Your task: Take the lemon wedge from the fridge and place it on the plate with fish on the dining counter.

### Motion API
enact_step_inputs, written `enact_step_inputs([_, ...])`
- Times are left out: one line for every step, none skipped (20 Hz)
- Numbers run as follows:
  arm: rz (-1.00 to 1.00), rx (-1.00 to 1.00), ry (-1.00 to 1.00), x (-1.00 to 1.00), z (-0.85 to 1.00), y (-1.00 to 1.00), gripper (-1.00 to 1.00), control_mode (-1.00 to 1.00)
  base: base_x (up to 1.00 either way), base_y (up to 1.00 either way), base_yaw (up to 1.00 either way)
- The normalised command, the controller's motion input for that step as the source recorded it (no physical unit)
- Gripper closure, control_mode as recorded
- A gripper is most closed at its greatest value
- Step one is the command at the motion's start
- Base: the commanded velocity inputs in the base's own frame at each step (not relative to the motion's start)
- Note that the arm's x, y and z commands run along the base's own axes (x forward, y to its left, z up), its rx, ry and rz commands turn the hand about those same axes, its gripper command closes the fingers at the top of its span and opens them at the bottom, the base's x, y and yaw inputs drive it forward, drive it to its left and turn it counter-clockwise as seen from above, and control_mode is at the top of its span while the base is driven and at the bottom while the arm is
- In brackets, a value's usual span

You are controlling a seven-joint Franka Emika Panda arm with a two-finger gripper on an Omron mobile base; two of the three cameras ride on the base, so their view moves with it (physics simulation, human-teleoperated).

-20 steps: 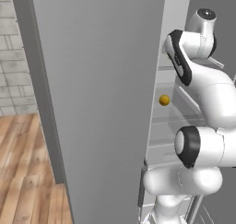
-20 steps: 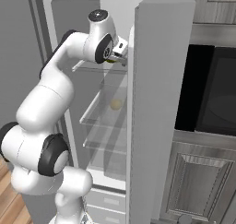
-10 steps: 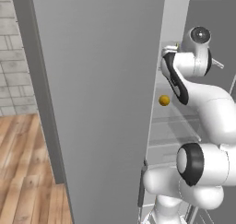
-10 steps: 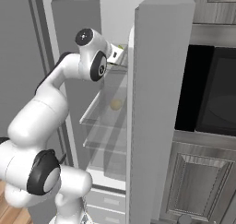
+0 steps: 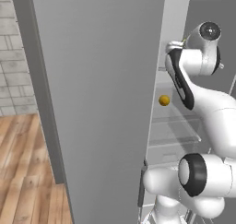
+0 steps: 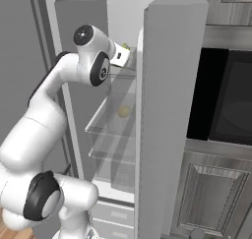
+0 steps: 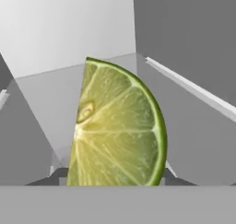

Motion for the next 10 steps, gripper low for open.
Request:
enact_step_inputs([0.0,0.01,0.03,-1.0,1.0,0.09,1.0,-1.0,0.0,0.0,0.0])
enact_step_inputs([0.0,0.01,0.01,-1.0,1.0,0.06,1.0,-1.0,0.0,0.0,0.0])
enact_step_inputs([0.0,0.0,0.0,-1.0,1.0,0.14,1.0,-1.0,0.0,0.0,0.0])
enact_step_inputs([0.0,0.0,0.0,-1.0,0.93,0.26,1.0,-1.0,0.0,0.0,0.0])
enact_step_inputs([0.0,0.0,0.0,-1.0,0.68,0.39,1.0,-1.0,0.0,0.0,0.0])
enact_step_inputs([0.0,0.0,0.0,-1.0,0.42,0.47,1.0,-1.0,0.0,0.0,0.0])
enact_step_inputs([0.0,0.0,0.0,-1.0,0.19,0.54,1.0,-1.0,0.0,0.0,0.0])
enact_step_inputs([0.0,-0.01,0.0,-1.0,0.0,0.64,1.0,-1.0,0.0,0.0,0.0])
enact_step_inputs([0.0,-0.01,0.0,-1.0,-0.03,0.68,1.0,-1.0,0.0,0.0,0.0])
enact_step_inputs([0.0,-0.01,-0.01,-1.0,-0.26,0.67,1.0,-1.0,0.0,0.0,0.0])
